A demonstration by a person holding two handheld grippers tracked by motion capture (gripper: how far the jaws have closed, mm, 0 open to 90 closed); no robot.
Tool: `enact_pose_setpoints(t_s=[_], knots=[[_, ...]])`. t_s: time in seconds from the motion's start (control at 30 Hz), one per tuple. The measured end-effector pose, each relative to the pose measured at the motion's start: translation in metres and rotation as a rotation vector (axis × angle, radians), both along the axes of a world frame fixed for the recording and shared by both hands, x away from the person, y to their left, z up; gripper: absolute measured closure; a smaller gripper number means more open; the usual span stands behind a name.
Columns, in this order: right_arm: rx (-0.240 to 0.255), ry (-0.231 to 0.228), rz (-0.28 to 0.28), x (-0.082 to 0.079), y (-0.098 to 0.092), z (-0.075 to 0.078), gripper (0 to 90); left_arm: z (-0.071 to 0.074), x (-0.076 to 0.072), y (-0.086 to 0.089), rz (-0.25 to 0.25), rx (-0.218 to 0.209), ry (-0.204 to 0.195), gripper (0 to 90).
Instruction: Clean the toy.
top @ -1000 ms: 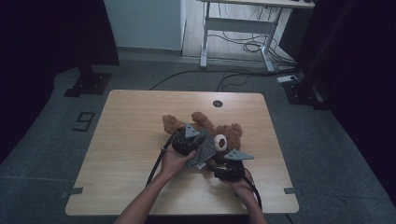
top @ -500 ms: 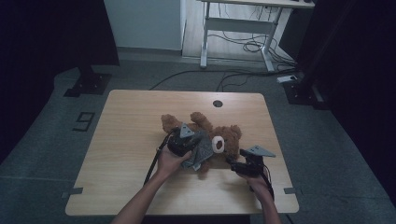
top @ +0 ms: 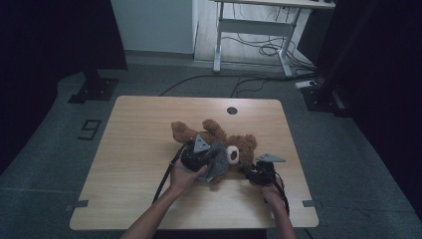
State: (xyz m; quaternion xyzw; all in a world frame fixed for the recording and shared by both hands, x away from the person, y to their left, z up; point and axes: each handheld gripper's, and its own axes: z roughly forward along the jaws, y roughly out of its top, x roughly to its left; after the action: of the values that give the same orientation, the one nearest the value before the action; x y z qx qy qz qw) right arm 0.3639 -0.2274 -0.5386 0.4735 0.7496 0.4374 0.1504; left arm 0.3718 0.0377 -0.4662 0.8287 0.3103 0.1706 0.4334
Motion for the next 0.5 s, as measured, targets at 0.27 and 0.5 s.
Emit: enact_pose_setpoints(t_s=[0.27,0.5], knots=[[0.001,0.008,-0.001,0.0,-0.001,-0.001,64.4,-0.022,0.001,-0.024,-0.01,0.057,0.064,79.1],[0.01,0.015,0.004,0.001,-0.004,-0.002,64.8,-0.036,-0.003,0.0,0.017,0.06,0.085,79.2]])
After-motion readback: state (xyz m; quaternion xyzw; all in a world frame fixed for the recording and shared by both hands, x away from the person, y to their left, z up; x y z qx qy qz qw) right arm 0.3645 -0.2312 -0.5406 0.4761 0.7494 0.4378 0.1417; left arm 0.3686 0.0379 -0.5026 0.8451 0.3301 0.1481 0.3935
